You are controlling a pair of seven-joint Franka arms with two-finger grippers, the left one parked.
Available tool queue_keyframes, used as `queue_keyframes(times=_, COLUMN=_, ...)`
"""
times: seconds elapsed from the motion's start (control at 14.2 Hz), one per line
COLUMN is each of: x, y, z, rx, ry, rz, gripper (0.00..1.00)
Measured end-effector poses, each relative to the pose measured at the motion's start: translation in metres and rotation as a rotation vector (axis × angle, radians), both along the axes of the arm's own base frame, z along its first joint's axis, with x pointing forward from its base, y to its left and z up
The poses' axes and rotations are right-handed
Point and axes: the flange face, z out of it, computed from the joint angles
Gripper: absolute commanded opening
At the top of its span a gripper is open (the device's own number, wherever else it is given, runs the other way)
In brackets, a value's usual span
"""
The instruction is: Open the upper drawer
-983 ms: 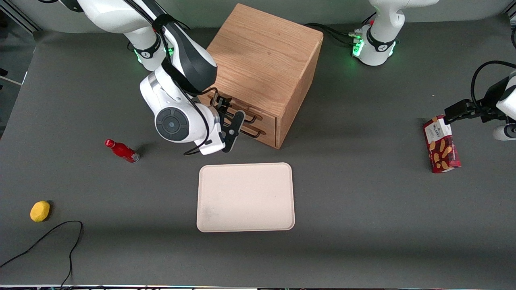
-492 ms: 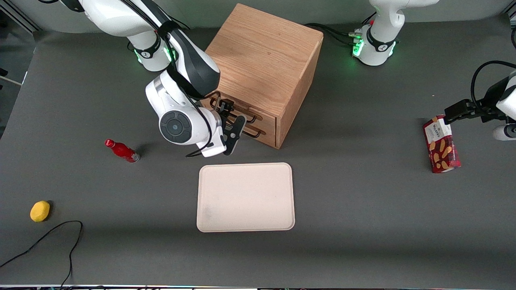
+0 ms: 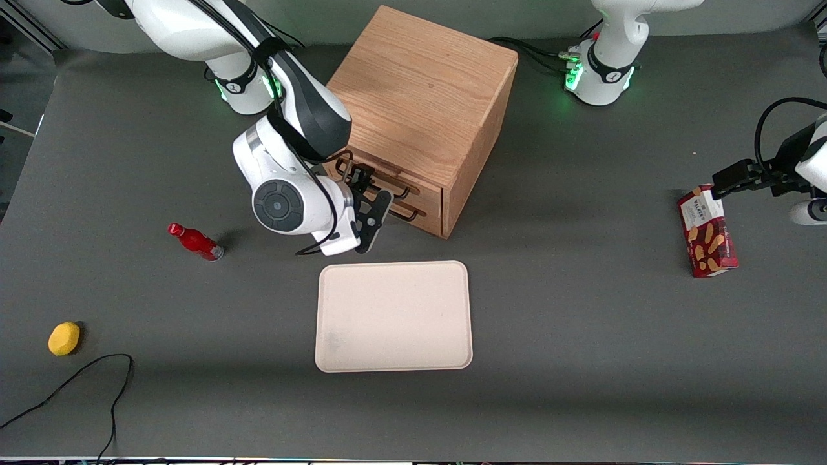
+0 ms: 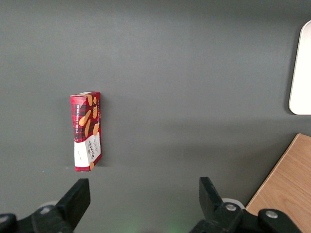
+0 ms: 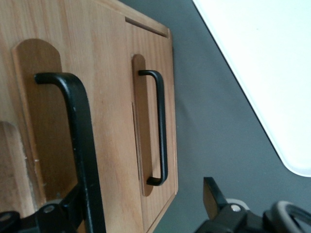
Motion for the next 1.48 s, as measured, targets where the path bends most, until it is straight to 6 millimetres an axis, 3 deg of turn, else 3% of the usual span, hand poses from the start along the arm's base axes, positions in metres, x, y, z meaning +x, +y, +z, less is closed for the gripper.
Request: queue_keyframes(times=1.48, x=0.033, y=-0.03, z=0.001, rx=0.034, ry=-0.077, rz=-0.074, gripper=1.0)
